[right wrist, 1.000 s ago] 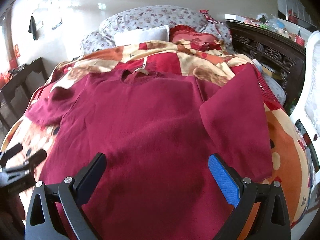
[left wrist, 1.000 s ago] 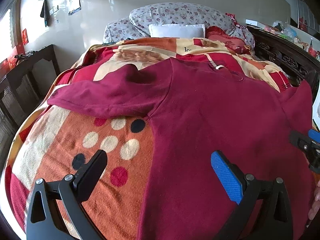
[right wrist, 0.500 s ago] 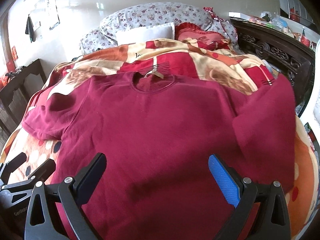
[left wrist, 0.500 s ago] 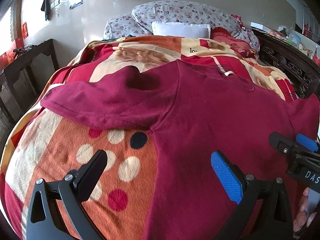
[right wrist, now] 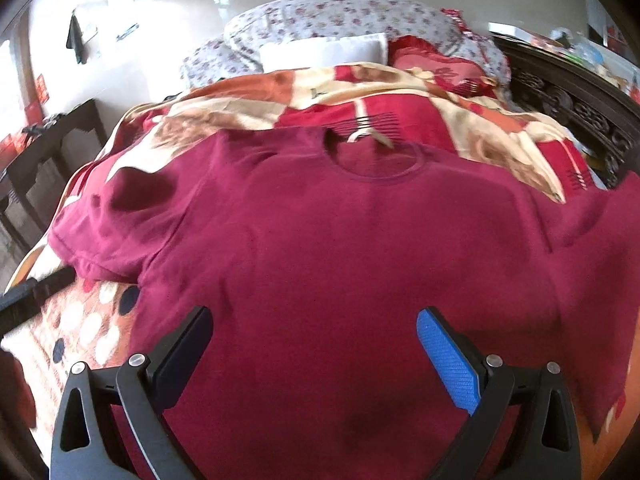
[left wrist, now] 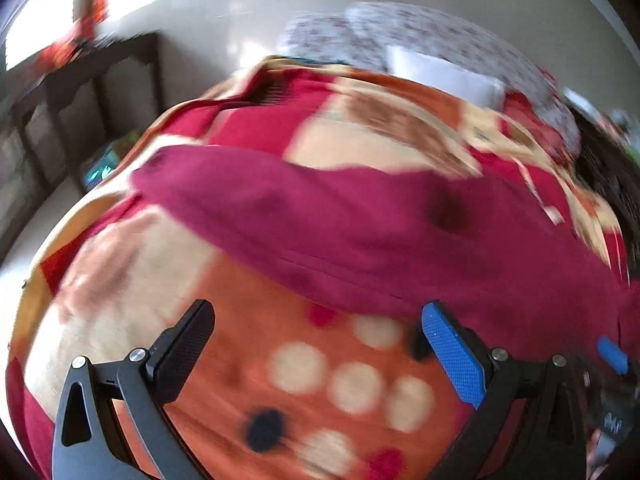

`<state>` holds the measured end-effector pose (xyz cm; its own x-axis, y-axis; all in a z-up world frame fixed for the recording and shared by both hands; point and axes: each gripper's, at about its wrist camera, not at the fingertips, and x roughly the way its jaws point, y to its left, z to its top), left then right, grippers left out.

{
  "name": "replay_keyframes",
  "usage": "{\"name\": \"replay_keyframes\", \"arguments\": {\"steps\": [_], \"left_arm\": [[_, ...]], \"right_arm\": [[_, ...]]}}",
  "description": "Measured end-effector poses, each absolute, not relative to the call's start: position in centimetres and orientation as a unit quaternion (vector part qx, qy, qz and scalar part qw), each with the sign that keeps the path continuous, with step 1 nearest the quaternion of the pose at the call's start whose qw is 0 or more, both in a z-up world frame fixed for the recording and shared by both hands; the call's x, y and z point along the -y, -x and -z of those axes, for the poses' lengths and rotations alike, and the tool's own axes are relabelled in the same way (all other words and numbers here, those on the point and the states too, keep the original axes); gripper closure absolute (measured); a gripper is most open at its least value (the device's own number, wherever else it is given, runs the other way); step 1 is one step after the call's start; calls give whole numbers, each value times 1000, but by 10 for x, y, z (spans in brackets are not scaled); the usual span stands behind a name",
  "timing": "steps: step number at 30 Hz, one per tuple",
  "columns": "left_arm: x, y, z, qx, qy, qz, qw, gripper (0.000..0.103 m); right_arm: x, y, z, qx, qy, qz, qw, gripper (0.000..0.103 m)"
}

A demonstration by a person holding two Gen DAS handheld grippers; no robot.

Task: Fold small clothes
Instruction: 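Grasp the edge of the maroon T-shirt sleeve with the left tool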

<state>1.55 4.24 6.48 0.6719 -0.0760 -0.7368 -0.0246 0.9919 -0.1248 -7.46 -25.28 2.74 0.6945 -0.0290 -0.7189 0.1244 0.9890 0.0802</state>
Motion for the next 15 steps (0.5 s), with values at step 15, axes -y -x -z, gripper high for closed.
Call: {"name": "replay_keyframes", "arguments": {"steps": [15], "left_arm": [[-210, -128, -28, -421, 281, -108, 855, 8]], "right_arm": [[236, 63, -17, -395, -51, 13, 917, 0]]}}
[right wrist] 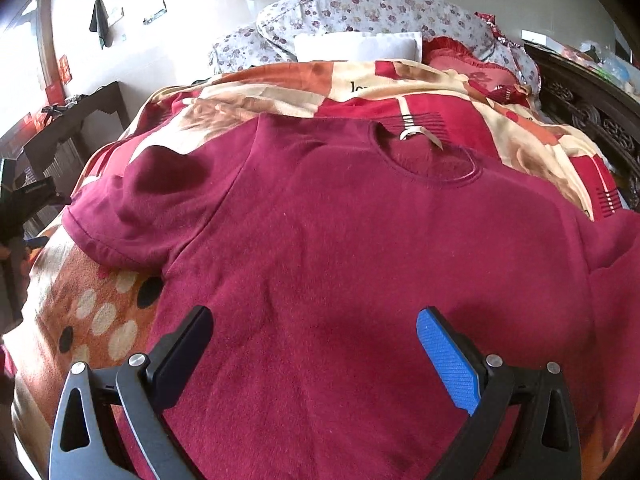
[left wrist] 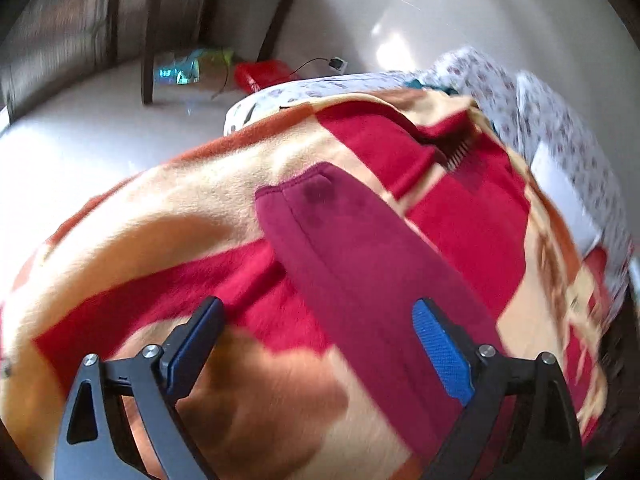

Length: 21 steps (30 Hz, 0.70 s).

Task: Fold small clothes
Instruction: 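Grasp the edge of the maroon T-shirt sleeve with the left tool, then fold the held sleeve and side across the shirt body, open left tool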

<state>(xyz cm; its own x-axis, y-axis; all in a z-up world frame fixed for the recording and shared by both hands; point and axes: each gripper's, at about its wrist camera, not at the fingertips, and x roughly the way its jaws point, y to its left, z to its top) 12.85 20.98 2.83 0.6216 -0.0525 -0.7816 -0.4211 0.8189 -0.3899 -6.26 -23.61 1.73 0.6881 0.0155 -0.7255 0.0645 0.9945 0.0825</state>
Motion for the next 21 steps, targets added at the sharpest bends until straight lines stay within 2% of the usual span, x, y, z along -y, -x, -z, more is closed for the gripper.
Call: {"name": "replay_keyframes", "arguments": {"steps": [3, 4, 5, 7, 8, 11, 14, 21], "left_arm": [[-210, -145, -21, -426, 271, -118, 855, 9], [-209, -151, -18, -427, 261, -121, 857, 20], [-207, -155, -17, -427, 250, -124, 860, 31], [-205, -162, -17, -427, 238, -115, 865, 86], [-207, -164, -19, -426, 244, -101, 865, 94], [-206, -151, -39, -405, 255, -86, 874, 95], [-180, -124, -86, -362, 220, -43, 905, 96], [-46, -45, -190, -282, 117, 120, 945, 96]], "right_arm": [[235, 61, -16, -396, -48, 11, 917, 0], [234, 61, -15, -398, -47, 10, 916, 0], [234, 60, -14, -399, -46, 10, 916, 0], [233, 60, -13, -400, -45, 8, 915, 0], [234, 61, -13, -401, -46, 7, 915, 0], [238, 64, -16, -398, -55, 4, 916, 0], [248, 71, -24, -387, -65, 7, 920, 0], [291, 92, -43, -361, -115, 32, 925, 0]]}}
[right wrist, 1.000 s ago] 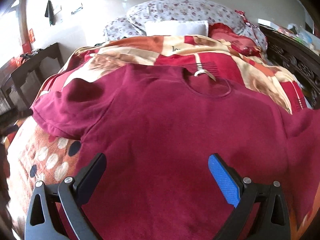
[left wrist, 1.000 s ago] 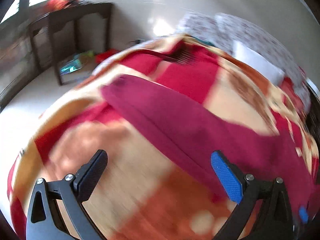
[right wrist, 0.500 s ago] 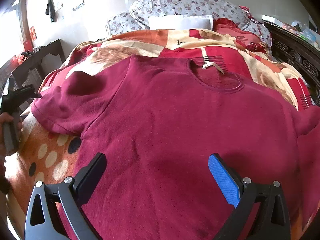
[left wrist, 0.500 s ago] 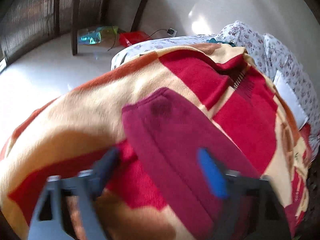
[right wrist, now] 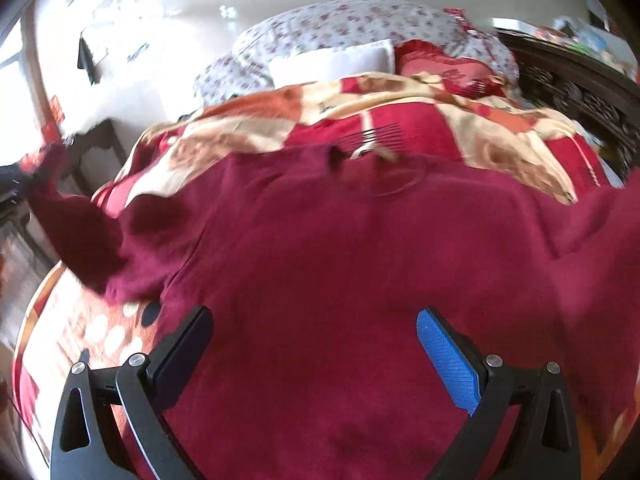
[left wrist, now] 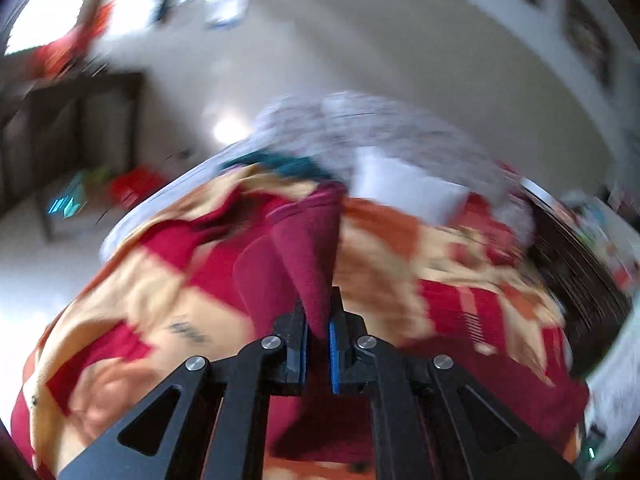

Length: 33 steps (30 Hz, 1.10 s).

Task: Fold small clothes
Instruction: 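Fold the held sleeve and side across the shirt body, open left tool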

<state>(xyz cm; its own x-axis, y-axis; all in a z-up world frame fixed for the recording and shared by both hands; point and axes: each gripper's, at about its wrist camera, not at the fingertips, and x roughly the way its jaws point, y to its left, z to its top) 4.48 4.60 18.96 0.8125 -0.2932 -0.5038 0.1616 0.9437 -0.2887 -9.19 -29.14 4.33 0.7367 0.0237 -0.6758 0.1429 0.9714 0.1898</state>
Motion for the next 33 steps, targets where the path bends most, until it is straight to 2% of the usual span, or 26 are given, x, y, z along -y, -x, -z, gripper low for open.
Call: {"name": "replay_keyframes", "arguments": {"steps": [3, 6, 10, 15, 17, 18, 20, 21, 22, 24, 27, 32, 33], "left_arm": [[20, -20, -198, -276, 85, 189, 938, 96], [92, -11, -178, -301, 51, 247, 920, 96], [178, -9, -119, -356, 22, 297, 886, 96], [233, -11, -51, -416, -13, 316, 852, 95], [232, -4, -48, -424, -16, 316, 849, 92], [226, -1, -52, -421, -14, 317, 850, 86], [199, 7, -72, -404, -7, 318, 858, 68], [186, 11, -81, -391, -2, 316, 864, 52], [167, 17, -94, -369, 1, 307, 877, 40], [138, 25, -110, -337, -4, 280, 899, 36], [99, 23, -118, -314, -23, 218, 924, 35], [56, -5, -95, -350, 4, 153, 924, 35], [51, -7, -90, -356, 13, 145, 923, 35]], "right_arm": [[314, 104, -50, -353, -128, 49, 925, 0], [340, 117, -56, -344, -141, 68, 926, 0], [377, 131, -54, -343, -169, 98, 919, 0], [407, 140, -51, -351, -195, 111, 909, 0], [412, 140, -52, -351, -203, 104, 908, 0], [413, 139, -52, -350, -205, 97, 909, 0], [410, 137, -54, -345, -201, 84, 913, 0], [408, 134, -55, -344, -196, 79, 915, 0], [404, 131, -56, -344, -190, 72, 917, 0], [395, 121, -57, -342, -176, 56, 921, 0], [382, 101, -58, -345, -160, 47, 924, 0], [370, 57, -42, -383, -110, 84, 913, 0], [369, 52, -39, -379, -106, 78, 916, 3]]}}
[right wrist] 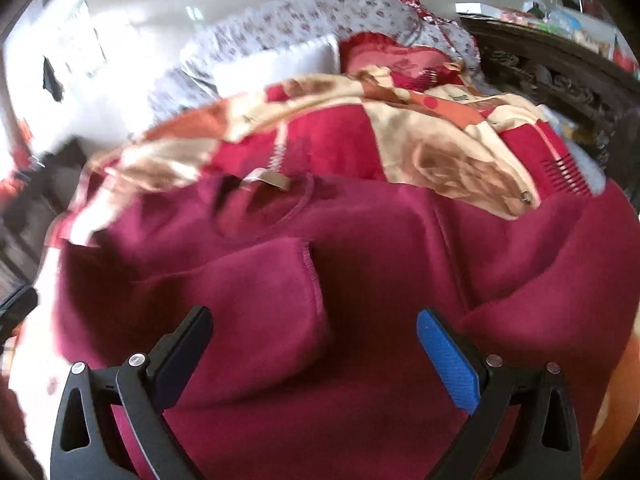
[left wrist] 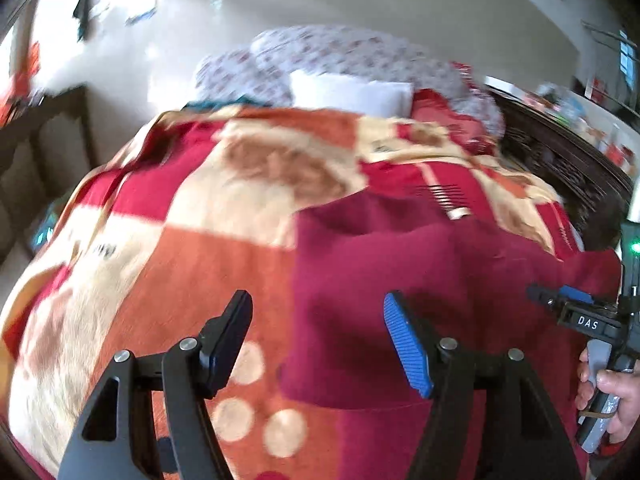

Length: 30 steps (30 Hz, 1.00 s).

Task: Fold small clothes
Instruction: 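Fold the held sleeve and side across the shirt body, open left tool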

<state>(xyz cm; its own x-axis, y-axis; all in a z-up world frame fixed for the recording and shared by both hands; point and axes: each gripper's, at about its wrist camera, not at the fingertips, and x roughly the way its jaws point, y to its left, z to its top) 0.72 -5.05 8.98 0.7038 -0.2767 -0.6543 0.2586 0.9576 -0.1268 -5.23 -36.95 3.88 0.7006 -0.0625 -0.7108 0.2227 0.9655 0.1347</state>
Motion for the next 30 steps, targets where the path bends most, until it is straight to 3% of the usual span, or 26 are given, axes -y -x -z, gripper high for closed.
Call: {"name": "replay_keyframes", "arguments": {"steps": [1, 3, 4, 5, 12, 19, 20, 22, 23, 24, 26, 28, 30], "left_arm": [[47, -10, -84, -362, 20, 138, 922, 35], [41, -14, -77, -371, 32, 131, 919, 35], [40, -15, -75, -373, 34, 130, 918, 35], [40, -15, -75, -372, 33, 128, 919, 35], [49, -16, -77, -351, 18, 117, 929, 35], [77, -27, -62, -372, 4, 118, 921, 35], [82, -29, -61, -371, -2, 118, 921, 35], [88, -33, -57, -372, -17, 111, 921, 35], [92, -38, -54, -372, -25, 106, 922, 35], [93, -41, -52, -373, -29, 102, 922, 35], [96, -50, -46, -376, -33, 93, 921, 35], [98, -60, -38, -389, -30, 87, 917, 35], [100, -68, -30, -399, -29, 83, 913, 35]], "right_arm": [[367, 46, -36, -376, -101, 59, 919, 9], [364, 39, -34, -383, -68, 71, 919, 68], [362, 40, -39, -371, -50, 77, 924, 77], [361, 42, -45, -361, -52, 56, 929, 98], [397, 76, -86, -310, -8, 129, 942, 98], [427, 61, -50, -387, -14, 172, 906, 96], [428, 63, -52, -389, -21, 169, 905, 90], [431, 73, -63, -364, -58, 144, 918, 70], [430, 81, -68, -348, -64, 141, 924, 45], [426, 86, -73, -332, -60, 143, 931, 29], [414, 88, -78, -316, -31, 139, 938, 29], [405, 82, -75, -322, -11, 132, 937, 37], [404, 70, -65, -343, -3, 121, 931, 64]]}}
